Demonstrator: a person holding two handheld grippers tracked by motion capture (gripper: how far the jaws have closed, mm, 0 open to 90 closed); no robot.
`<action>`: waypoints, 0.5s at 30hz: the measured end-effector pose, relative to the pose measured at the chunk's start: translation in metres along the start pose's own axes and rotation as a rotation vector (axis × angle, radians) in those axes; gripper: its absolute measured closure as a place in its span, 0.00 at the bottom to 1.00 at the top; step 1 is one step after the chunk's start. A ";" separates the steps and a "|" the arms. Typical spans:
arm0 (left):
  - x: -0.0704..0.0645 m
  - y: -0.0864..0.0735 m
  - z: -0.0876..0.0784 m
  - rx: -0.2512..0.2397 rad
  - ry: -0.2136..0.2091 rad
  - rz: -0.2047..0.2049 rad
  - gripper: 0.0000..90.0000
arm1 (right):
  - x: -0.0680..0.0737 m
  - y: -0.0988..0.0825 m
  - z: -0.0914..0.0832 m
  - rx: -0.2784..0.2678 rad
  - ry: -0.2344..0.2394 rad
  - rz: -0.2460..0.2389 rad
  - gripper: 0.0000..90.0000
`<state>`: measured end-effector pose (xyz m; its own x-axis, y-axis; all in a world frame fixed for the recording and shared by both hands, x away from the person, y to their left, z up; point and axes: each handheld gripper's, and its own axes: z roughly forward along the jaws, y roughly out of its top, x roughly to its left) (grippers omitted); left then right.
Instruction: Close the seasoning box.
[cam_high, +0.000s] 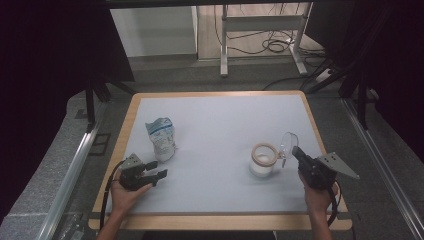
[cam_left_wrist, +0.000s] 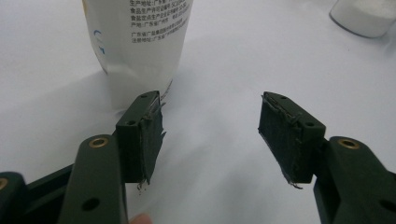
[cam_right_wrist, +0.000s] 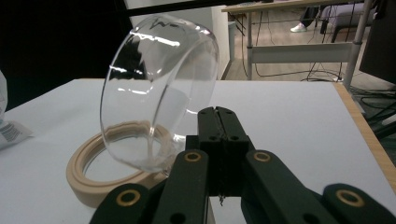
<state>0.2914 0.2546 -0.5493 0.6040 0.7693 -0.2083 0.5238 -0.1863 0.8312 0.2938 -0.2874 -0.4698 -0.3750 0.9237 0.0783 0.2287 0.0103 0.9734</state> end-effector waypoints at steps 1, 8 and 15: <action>0.000 0.000 0.000 0.001 -0.001 0.000 0.44 | 0.000 0.001 0.001 0.002 -0.001 -0.002 1.00; -0.002 0.000 0.002 0.007 -0.005 0.003 0.44 | 0.000 0.003 0.002 -0.002 -0.013 -0.011 1.00; -0.003 0.000 0.002 0.010 -0.008 0.007 0.44 | 0.002 0.006 0.002 -0.009 -0.014 -0.019 1.00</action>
<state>0.2905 0.2509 -0.5499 0.6130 0.7626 -0.2065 0.5250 -0.1979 0.8277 0.2960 -0.2843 -0.4639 -0.3665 0.9287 0.0567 0.2137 0.0247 0.9766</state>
